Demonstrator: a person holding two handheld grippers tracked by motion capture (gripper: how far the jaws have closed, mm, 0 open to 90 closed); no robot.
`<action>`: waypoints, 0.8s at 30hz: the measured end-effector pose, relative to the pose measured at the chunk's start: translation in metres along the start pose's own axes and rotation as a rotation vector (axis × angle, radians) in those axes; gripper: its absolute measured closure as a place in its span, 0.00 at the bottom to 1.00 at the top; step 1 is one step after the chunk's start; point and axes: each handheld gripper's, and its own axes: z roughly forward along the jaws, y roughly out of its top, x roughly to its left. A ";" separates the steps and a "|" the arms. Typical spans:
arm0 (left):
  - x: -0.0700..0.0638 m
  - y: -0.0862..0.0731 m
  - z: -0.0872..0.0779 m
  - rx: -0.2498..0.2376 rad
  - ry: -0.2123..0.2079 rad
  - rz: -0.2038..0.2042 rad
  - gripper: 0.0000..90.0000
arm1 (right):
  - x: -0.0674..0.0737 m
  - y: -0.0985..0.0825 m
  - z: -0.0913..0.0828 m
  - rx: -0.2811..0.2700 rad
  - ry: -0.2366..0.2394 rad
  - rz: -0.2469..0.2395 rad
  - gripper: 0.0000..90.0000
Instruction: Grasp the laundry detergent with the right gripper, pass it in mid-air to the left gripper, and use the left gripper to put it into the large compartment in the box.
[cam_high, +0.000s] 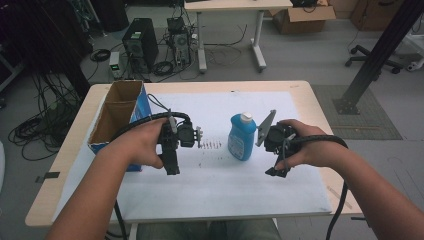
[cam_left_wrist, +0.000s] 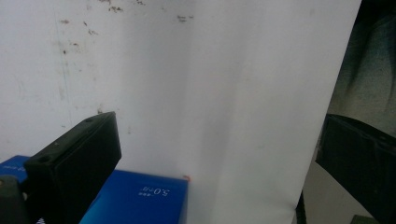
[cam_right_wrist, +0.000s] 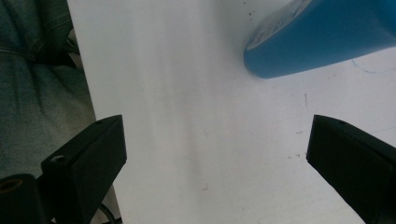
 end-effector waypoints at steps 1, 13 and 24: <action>-0.001 0.000 -0.001 -0.002 0.005 0.002 0.00 | -0.001 -0.002 0.002 -0.002 -0.002 0.018 0.06; -0.004 -0.003 -0.001 0.001 0.006 0.000 0.00 | -0.009 -0.013 0.013 -0.053 -0.031 0.103 0.05; -0.007 -0.002 0.000 0.005 0.004 0.009 0.00 | -0.012 -0.021 0.023 -0.100 -0.045 0.183 0.05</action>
